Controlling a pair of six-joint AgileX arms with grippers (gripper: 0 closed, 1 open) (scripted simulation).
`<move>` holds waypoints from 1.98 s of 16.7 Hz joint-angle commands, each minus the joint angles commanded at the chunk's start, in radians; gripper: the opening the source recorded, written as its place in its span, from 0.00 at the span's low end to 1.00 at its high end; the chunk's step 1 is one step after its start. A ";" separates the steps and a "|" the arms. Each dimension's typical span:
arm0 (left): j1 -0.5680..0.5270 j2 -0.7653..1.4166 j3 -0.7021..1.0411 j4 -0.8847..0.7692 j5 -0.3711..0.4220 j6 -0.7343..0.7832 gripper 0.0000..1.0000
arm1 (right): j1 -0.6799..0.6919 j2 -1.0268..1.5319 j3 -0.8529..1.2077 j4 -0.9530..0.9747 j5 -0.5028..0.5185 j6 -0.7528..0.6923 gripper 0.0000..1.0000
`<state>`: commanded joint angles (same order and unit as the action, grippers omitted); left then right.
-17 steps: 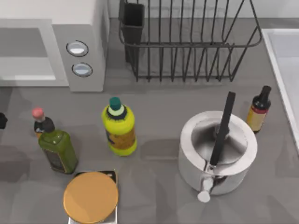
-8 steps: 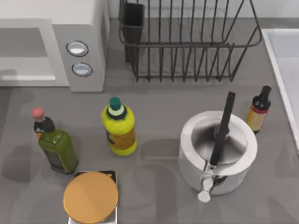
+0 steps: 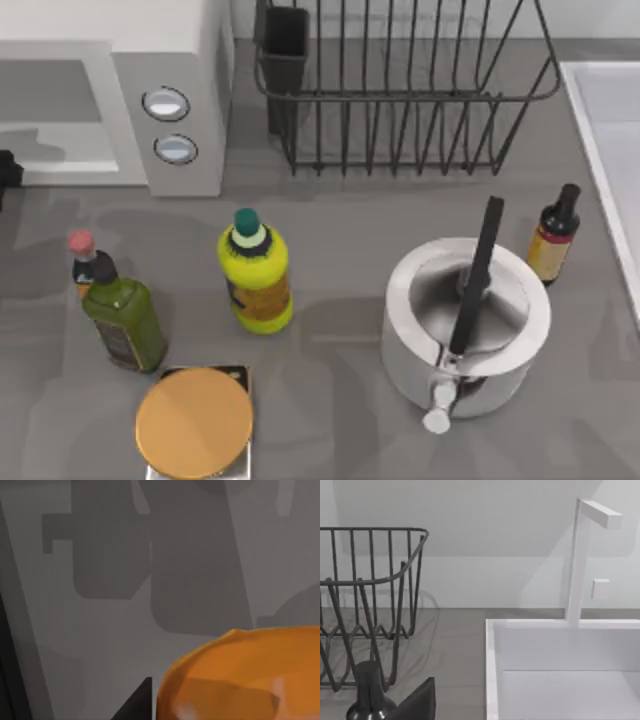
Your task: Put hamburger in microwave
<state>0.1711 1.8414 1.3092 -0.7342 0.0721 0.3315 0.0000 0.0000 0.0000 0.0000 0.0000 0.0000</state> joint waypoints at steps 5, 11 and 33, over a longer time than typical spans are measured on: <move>-0.012 0.153 -0.039 0.513 0.053 -0.073 0.00 | 0.000 0.000 0.000 0.000 0.000 0.000 1.00; -0.024 0.270 -0.171 1.118 0.094 -0.172 0.00 | 0.000 0.000 0.000 0.000 0.000 0.000 1.00; -0.039 0.391 -0.231 1.513 0.087 -0.263 0.00 | 0.000 0.000 0.000 0.000 0.000 0.000 1.00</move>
<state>0.1321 2.2325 1.0777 0.7785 0.1591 0.0682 0.0000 0.0000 0.0000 0.0000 0.0000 0.0000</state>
